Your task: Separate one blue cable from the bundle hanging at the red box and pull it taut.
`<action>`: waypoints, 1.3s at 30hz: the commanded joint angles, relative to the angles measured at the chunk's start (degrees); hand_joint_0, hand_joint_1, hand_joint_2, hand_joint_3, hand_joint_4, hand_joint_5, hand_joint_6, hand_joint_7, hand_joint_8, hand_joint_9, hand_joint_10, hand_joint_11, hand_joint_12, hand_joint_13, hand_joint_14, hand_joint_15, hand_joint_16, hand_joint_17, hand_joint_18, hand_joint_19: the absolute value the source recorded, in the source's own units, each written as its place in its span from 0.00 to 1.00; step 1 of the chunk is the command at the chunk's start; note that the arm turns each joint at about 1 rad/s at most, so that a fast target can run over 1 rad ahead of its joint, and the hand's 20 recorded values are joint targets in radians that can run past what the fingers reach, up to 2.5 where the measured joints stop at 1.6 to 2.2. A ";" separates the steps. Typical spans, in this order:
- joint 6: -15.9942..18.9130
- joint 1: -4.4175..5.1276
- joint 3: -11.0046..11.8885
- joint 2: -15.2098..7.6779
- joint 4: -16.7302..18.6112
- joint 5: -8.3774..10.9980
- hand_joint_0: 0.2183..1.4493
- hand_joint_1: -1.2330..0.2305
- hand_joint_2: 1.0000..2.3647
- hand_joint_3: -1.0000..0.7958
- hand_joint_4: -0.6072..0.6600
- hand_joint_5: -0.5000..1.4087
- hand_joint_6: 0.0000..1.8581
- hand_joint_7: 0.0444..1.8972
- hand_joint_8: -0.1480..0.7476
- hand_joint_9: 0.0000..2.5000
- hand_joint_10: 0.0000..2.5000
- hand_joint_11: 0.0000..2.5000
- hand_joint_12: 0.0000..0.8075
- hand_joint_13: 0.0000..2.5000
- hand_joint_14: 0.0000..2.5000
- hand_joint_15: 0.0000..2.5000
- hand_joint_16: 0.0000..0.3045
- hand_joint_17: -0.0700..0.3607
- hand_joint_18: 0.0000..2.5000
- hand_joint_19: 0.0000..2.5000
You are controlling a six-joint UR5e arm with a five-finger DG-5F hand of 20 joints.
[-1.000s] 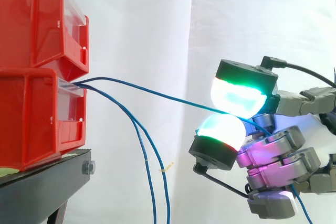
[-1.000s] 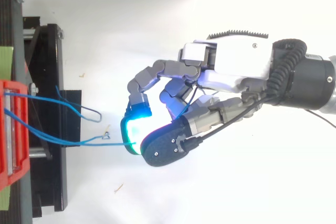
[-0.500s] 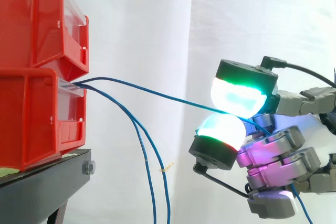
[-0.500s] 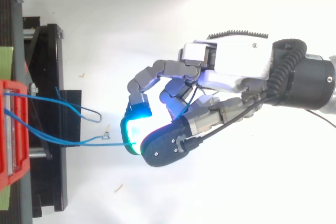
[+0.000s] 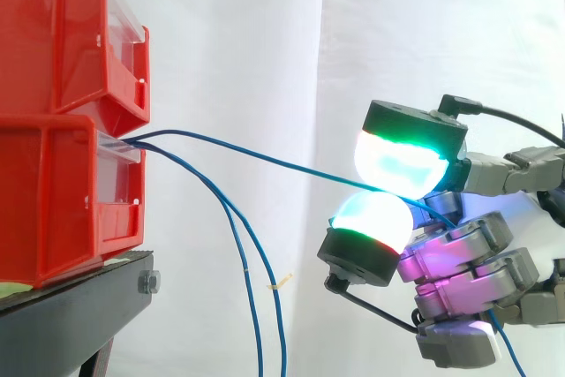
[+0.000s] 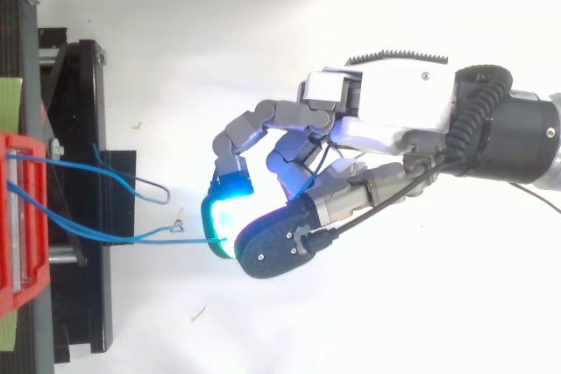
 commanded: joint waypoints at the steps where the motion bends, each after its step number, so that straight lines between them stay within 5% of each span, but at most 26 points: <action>1: 0.00 0.00 0.02 0.03 0.00 0.00 0.47 0.25 0.02 0.47 0.51 0.15 0.48 0.71 0.51 0.37 0.66 0.62 0.45 0.36 0.79 0.55 0.13 0.37 0.40 0.48; 39: 0.00 0.00 -0.07 -0.06 0.00 0.00 0.47 0.25 0.02 0.45 0.51 0.15 0.48 0.70 0.51 0.37 0.65 0.62 0.44 0.36 0.78 0.55 0.13 0.37 0.40 0.48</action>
